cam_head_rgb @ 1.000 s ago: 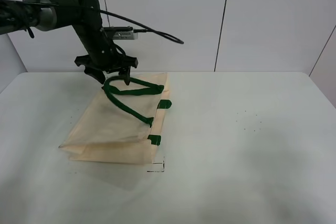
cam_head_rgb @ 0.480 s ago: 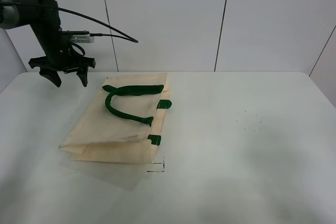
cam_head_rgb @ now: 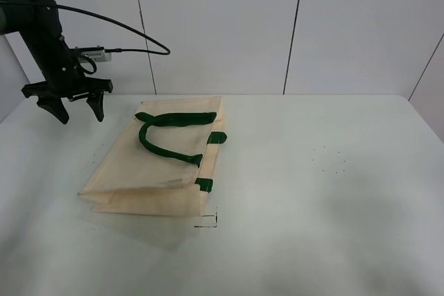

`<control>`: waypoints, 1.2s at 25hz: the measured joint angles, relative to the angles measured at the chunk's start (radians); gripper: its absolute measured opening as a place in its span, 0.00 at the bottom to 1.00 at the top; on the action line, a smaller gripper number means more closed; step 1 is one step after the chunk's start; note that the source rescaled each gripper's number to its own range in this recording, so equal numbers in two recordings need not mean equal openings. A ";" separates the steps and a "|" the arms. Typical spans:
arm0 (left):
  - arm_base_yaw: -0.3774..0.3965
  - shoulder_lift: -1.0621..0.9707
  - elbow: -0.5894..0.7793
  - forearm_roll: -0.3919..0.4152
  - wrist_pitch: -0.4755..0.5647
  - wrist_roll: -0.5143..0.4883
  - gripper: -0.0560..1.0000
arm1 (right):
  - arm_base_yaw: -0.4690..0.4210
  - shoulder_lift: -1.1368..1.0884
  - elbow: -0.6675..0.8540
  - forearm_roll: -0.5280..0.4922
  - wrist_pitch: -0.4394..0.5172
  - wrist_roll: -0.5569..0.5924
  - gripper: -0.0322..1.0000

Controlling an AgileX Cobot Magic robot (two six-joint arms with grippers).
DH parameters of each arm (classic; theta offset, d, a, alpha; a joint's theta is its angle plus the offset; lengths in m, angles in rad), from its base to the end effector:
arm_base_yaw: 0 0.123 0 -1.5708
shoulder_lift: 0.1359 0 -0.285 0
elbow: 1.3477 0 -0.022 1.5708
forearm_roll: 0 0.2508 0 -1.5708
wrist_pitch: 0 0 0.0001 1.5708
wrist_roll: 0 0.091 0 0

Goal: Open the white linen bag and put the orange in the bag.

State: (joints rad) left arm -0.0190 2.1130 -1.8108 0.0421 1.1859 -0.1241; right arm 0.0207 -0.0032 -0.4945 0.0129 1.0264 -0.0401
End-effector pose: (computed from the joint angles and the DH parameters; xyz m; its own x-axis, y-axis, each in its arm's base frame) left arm 0.4438 -0.0049 0.2233 -0.9809 -0.0894 -0.1725 -0.0942 0.9954 0.0199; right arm -0.0033 0.0009 0.2786 -0.4259 -0.0422 -0.9038 -0.0449 0.9987 -0.0255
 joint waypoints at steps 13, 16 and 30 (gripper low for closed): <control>0.000 -0.602 0.720 -0.002 0.000 0.007 0.96 | 0.000 0.000 0.000 0.000 0.000 0.000 1.00; 0.000 -0.812 0.915 -0.001 0.000 0.020 0.96 | 0.000 0.000 0.000 0.000 0.000 0.000 1.00; 0.000 -1.726 1.313 0.002 -0.129 0.065 0.96 | 0.000 0.000 0.000 0.000 0.000 0.000 1.00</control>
State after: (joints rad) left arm -0.0190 0.3872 -0.4976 0.0437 1.0571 -0.0595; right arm 0.0207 -0.0032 -0.4945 0.0129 1.0264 -0.0401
